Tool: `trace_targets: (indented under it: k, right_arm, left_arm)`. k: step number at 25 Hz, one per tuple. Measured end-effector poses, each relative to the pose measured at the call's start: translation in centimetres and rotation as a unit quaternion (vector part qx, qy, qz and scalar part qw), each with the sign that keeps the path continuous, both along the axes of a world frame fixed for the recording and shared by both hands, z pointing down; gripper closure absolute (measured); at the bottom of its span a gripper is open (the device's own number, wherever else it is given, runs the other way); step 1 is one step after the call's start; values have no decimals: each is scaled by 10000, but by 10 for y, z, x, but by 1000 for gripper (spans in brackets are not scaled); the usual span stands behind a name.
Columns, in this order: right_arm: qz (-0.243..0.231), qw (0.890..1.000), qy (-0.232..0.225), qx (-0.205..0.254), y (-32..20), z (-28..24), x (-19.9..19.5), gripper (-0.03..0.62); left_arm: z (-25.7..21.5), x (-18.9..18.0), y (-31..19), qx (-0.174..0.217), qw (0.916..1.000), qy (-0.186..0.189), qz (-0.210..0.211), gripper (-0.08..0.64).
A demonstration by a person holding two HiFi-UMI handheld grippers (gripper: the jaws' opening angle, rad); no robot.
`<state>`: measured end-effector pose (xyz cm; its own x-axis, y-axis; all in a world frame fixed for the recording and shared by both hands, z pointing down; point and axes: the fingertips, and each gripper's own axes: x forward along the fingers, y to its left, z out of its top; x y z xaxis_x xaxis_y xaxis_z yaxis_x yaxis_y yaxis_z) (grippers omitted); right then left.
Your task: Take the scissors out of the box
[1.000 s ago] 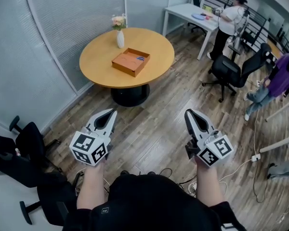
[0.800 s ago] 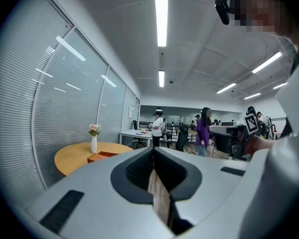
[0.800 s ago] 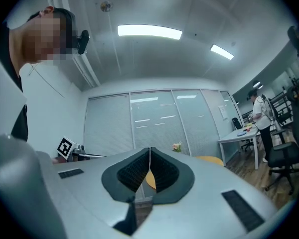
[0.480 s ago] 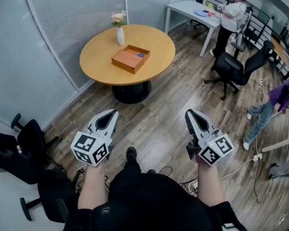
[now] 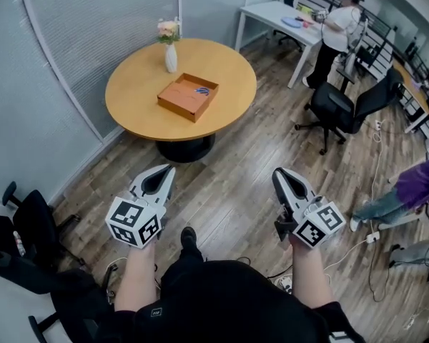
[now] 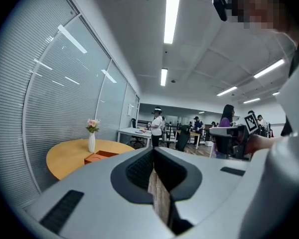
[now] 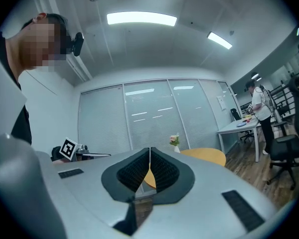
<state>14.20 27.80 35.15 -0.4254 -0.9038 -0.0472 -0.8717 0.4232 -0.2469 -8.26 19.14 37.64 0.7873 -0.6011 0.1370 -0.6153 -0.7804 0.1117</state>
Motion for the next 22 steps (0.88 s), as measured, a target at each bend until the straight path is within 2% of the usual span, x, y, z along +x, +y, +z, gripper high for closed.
trace_targets:
  k: [12, 22]
  right_arm:
    - [-156, 9994, 170, -240, -148, 7, -42, 555]
    - [-95, 9995, 170, -241, -206, 11, -65, 555]
  left_arm:
    - [6, -19, -149, -33, 9999, -27, 131, 546]
    - [8, -38, -207, -42, 9997, 16, 230, 546]
